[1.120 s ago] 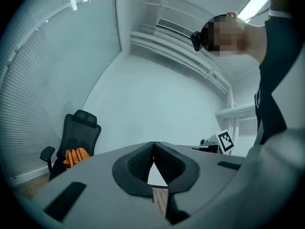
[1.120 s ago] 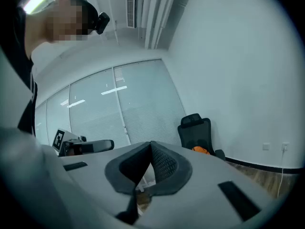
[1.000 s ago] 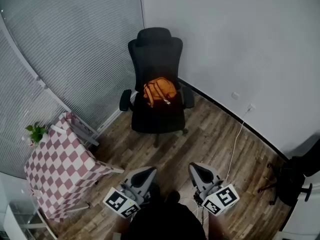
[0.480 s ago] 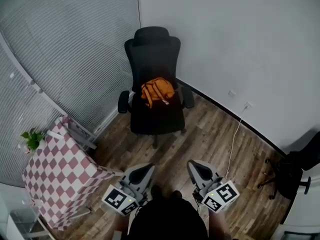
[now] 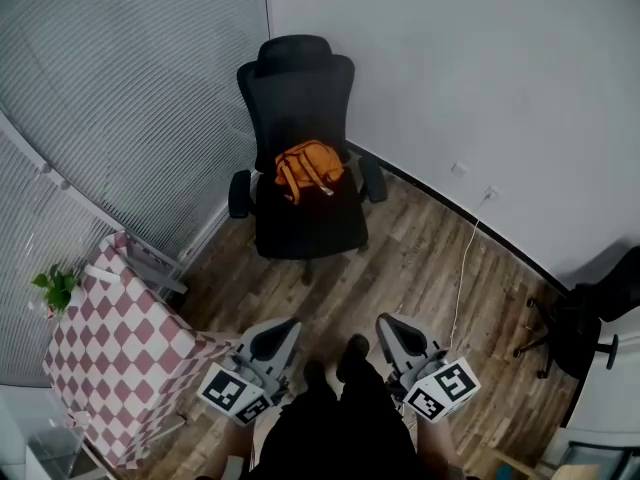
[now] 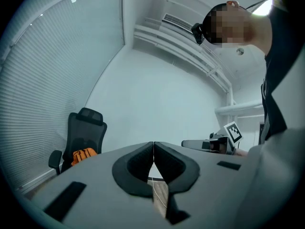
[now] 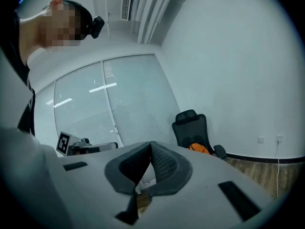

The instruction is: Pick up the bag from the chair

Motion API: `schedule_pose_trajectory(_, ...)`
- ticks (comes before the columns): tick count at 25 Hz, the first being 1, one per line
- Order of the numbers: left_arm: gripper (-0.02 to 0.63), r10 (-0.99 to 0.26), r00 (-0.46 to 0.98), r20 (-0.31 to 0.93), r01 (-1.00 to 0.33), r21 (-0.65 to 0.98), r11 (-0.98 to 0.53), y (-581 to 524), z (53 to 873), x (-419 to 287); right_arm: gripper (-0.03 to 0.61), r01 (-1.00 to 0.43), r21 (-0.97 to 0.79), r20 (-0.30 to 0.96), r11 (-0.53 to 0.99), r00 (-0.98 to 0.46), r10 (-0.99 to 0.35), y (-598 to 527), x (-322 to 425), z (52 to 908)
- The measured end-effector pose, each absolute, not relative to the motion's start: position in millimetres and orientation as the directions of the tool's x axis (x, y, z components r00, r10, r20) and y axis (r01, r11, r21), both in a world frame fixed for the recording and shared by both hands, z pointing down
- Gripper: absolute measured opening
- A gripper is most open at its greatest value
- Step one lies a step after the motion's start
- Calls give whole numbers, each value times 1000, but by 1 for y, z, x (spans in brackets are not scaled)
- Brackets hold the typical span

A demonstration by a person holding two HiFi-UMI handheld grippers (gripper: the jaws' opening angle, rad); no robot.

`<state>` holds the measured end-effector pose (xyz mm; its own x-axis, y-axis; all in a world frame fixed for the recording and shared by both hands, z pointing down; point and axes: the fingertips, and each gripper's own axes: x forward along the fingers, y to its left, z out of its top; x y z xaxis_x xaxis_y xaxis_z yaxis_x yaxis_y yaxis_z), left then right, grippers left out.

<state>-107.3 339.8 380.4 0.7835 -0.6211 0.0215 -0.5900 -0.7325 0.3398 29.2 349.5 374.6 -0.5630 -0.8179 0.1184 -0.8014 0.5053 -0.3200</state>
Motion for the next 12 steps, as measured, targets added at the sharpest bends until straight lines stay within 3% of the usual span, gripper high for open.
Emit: schedule_pose_trajectory(12, 32, -626, 778, 58, -607, 323, -726, 282, 382, -79, 18, -774, -336, 110, 536, -597, -794, 278, 49, 377)
